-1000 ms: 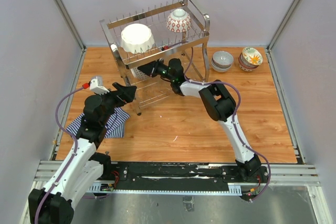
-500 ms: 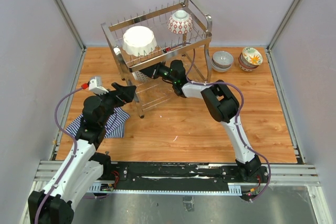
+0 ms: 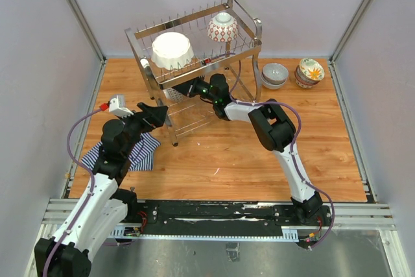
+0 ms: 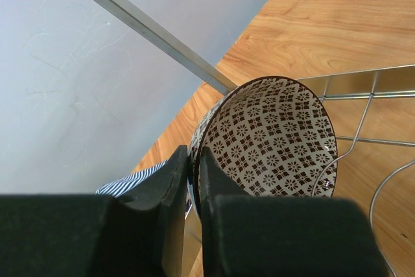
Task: Unload the bowls from the dish rack
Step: Pick up the bowl from the dish rack.
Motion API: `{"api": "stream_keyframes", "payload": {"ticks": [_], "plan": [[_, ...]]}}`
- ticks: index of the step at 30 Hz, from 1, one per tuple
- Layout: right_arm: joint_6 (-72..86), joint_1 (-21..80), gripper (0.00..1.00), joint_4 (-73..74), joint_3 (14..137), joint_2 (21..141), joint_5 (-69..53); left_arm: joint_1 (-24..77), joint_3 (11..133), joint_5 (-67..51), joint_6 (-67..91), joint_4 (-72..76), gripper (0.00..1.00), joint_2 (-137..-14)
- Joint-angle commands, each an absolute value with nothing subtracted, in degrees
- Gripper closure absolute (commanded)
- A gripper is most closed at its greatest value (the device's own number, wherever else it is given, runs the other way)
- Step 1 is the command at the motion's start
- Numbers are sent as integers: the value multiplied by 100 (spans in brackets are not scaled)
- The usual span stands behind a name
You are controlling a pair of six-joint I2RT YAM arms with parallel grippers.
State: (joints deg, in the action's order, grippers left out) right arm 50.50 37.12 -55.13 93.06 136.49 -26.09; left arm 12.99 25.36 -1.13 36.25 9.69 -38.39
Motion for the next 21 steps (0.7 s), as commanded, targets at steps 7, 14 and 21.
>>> {"api": "stream_keyframes", "payload": {"ticks": [7, 14, 21], "plan": [[5631, 3551, 99, -5989, 9670, 13272, -2370, 1345, 2540, -64, 3568, 989, 0, -3771], [5863, 3546, 99, -5890, 9740, 13308, -2246, 1345, 2521, -53, 3586, 1019, 0, -3758], [6077, 3551, 99, -5873, 9797, 13319, -2228, 1345, 2509, -47, 3595, 1045, 0, -3757]]}}
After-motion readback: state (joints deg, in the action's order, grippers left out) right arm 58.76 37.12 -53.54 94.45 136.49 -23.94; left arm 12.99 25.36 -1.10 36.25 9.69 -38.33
